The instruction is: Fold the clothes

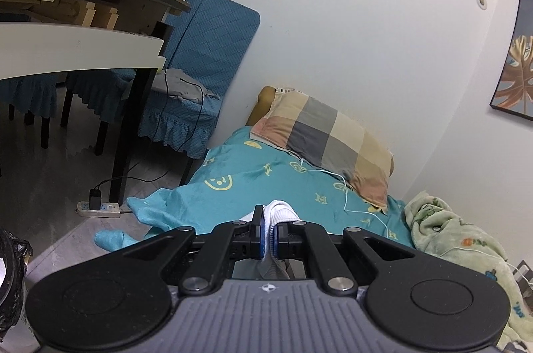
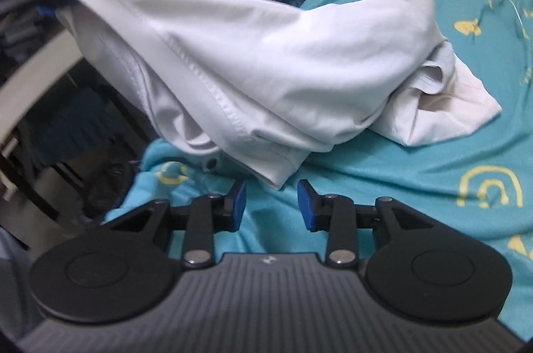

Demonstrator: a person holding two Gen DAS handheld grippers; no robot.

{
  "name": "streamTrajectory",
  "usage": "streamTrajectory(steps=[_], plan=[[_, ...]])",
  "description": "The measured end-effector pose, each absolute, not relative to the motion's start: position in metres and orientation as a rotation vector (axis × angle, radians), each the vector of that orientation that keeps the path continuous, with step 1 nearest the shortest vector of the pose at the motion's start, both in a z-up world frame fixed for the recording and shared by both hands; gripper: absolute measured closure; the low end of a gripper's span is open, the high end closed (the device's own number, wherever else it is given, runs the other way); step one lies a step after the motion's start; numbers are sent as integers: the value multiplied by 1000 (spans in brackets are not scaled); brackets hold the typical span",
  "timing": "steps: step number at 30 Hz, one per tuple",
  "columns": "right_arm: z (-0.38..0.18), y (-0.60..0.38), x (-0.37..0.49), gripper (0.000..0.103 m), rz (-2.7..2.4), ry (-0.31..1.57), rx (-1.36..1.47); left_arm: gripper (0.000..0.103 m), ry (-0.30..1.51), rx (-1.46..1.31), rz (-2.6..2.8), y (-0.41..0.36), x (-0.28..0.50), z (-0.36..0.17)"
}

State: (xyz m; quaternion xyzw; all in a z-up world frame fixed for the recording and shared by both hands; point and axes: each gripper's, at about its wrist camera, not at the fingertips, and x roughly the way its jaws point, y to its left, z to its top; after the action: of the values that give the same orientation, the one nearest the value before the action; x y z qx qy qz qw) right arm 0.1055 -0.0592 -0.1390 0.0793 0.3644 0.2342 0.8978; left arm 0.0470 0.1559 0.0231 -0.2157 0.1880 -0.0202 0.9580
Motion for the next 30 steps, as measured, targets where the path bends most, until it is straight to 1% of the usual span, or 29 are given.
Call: streamTrajectory(steps=[2,6,7,8,9,11,15,17,19,21,22,24,27,30], plan=[[-142,-58,111,67,452,731,169,98,381,-441,-40,157,47,23],[-148,-84,123,68,328,717,301,98,395,-452,-44,156,49,20],[-148,-91,123,74,288,714,322,98,403,-451,-50,154,50,19],[-147,-97,122,83,253,699,332,98,412,-444,-53,152,51,18],[-143,-102,120,85,222,669,338,98,422,-431,-52,149,52,15],[-132,-113,115,95,177,598,359,97,442,-405,-52,142,54,10],[-107,-138,103,96,106,447,409,96,518,-342,-58,127,61,-7],[-96,-150,101,96,96,417,439,94,576,-306,-66,120,65,-19],[-84,-162,98,96,85,386,469,91,638,-269,-75,111,67,-32],[-77,-170,96,96,74,373,475,85,698,-230,-87,102,68,-44],[-75,-172,96,96,69,377,463,82,724,-210,-96,96,66,-49],[-77,-173,96,96,51,403,425,66,784,-155,-107,84,63,-60],[-87,-172,99,96,21,486,364,66,873,-77,-96,67,55,-76],[-102,-180,107,96,2,596,378,66,929,-11,-83,55,49,-88]])
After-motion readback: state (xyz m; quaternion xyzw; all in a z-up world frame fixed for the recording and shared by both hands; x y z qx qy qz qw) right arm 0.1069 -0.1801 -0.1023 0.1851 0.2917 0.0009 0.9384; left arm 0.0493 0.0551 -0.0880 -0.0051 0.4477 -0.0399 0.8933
